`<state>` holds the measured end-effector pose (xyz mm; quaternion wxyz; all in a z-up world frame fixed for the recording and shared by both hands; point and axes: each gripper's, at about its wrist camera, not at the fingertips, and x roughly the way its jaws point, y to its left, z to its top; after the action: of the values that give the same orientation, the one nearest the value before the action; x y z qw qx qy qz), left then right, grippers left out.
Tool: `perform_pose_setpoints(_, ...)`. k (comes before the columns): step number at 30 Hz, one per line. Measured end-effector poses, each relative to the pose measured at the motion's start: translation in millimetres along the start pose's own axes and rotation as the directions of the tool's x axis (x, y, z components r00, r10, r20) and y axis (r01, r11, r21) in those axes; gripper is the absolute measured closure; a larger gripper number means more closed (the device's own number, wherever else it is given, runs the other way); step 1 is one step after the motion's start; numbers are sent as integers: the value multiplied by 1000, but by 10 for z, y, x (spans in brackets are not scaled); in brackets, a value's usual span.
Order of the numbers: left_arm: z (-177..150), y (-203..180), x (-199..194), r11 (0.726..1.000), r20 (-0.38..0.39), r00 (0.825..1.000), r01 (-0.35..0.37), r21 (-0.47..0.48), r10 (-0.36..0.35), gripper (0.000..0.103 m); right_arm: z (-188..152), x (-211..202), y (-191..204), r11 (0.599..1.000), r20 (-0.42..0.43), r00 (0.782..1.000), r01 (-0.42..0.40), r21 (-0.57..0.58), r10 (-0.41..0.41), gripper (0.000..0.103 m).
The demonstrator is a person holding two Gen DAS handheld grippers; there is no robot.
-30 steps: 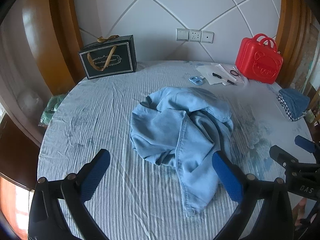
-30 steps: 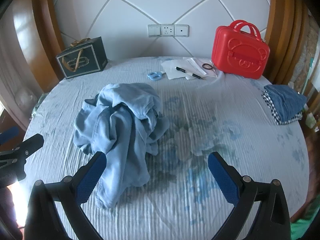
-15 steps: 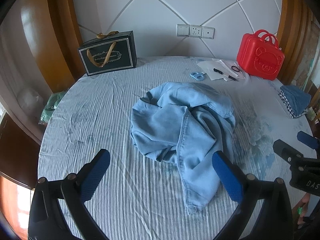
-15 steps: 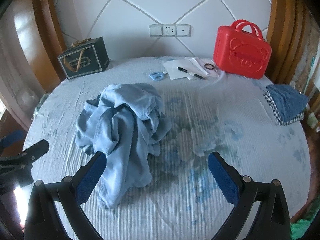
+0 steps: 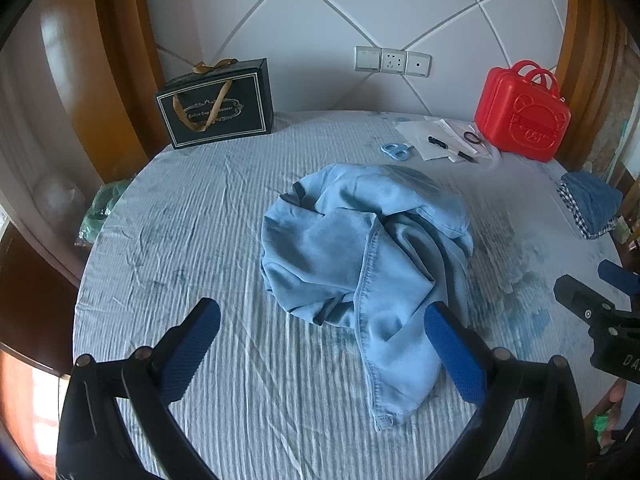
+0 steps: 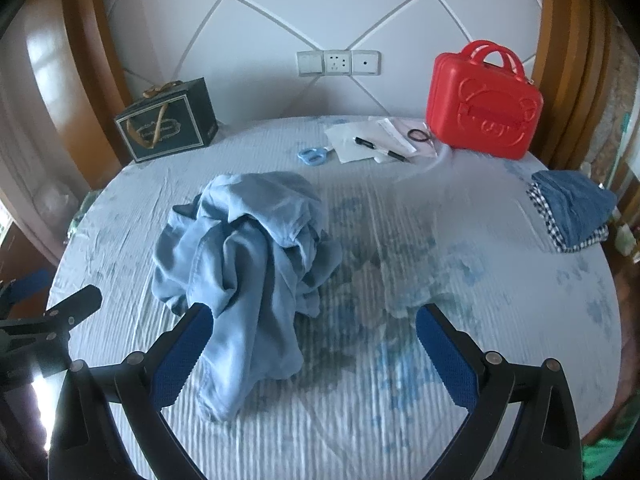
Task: Fold clothes
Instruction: 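Move both grippers toward the tangled pile of light blue clothes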
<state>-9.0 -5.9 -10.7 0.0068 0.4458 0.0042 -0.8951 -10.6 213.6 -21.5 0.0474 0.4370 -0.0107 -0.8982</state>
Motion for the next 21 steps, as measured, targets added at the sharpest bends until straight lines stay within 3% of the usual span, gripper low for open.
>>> perform_pose_setpoints(12,58,136,239,1000,-32,999,-2,-17,1,0,22,147,4,1000,-43,999,15,-20,-15,0)
perform_pose_setpoints(21,140,195,675,1000,-67,998,4,5,-4,0,88,404,-37,1000,-101,995,22,-4,-22,0)
